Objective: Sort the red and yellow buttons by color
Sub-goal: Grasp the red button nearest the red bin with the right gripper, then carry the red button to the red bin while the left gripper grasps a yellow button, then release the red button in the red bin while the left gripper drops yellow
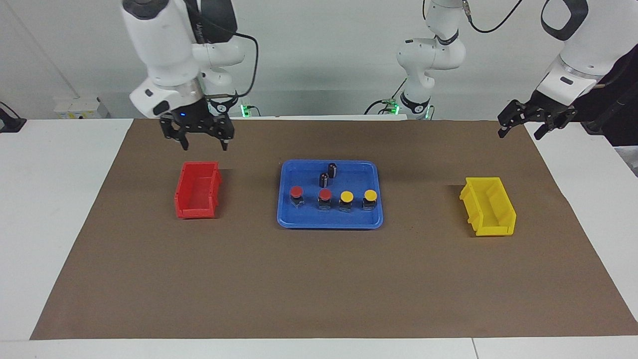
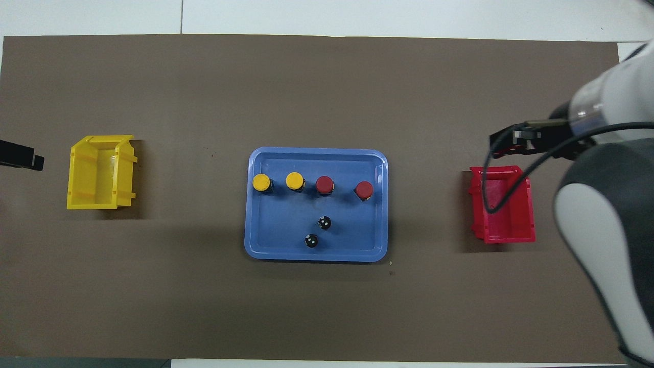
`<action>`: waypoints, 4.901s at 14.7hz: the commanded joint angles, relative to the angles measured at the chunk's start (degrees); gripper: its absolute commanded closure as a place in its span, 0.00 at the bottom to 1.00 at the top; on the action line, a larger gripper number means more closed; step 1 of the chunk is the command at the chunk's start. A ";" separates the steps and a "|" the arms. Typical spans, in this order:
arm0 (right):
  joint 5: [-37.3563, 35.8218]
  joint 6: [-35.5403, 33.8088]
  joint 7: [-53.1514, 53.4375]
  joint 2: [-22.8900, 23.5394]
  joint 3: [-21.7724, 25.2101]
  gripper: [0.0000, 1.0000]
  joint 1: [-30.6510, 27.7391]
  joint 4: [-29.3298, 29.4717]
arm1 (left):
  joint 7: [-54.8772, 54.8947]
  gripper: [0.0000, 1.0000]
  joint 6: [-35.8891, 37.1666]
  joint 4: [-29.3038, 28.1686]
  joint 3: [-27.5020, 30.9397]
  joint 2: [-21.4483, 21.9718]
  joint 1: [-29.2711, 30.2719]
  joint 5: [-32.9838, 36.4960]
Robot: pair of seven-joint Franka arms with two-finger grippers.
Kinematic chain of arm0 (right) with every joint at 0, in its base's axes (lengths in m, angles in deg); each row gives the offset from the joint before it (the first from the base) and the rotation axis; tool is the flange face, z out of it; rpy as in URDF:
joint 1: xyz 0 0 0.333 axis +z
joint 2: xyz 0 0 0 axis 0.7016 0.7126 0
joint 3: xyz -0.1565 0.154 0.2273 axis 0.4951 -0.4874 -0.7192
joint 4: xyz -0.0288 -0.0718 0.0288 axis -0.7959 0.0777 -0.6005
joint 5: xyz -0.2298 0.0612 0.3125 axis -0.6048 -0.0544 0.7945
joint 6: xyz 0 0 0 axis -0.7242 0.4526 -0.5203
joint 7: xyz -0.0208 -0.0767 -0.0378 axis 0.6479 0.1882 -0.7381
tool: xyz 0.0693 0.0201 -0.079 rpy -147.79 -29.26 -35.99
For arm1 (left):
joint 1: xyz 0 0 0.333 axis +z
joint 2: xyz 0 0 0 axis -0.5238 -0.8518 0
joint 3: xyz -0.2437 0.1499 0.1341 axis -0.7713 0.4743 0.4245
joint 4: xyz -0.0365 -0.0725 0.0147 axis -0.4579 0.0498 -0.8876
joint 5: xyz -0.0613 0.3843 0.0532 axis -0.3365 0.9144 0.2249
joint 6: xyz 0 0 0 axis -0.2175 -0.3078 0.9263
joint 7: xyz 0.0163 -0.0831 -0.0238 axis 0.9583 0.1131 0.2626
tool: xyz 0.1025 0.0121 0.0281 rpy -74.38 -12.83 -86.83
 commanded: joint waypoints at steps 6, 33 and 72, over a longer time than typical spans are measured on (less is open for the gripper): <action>-0.88 30.03 14.37 3.79 0.27 0.00 11.90 -20.48 | 0.21 0.00 0.88 -0.10 -0.11 0.85 0.02 1.23; -1.32 18.35 -13.00 -12.25 0.79 0.78 -5.54 -29.77 | -38.82 0.22 -33.46 -16.34 -1.51 -12.24 -28.09 0.97; 0.44 16.68 9.58 3.51 -0.88 0.24 7.85 -7.51 | 0.91 0.99 -39.28 -31.46 -0.46 -4.60 5.30 -0.26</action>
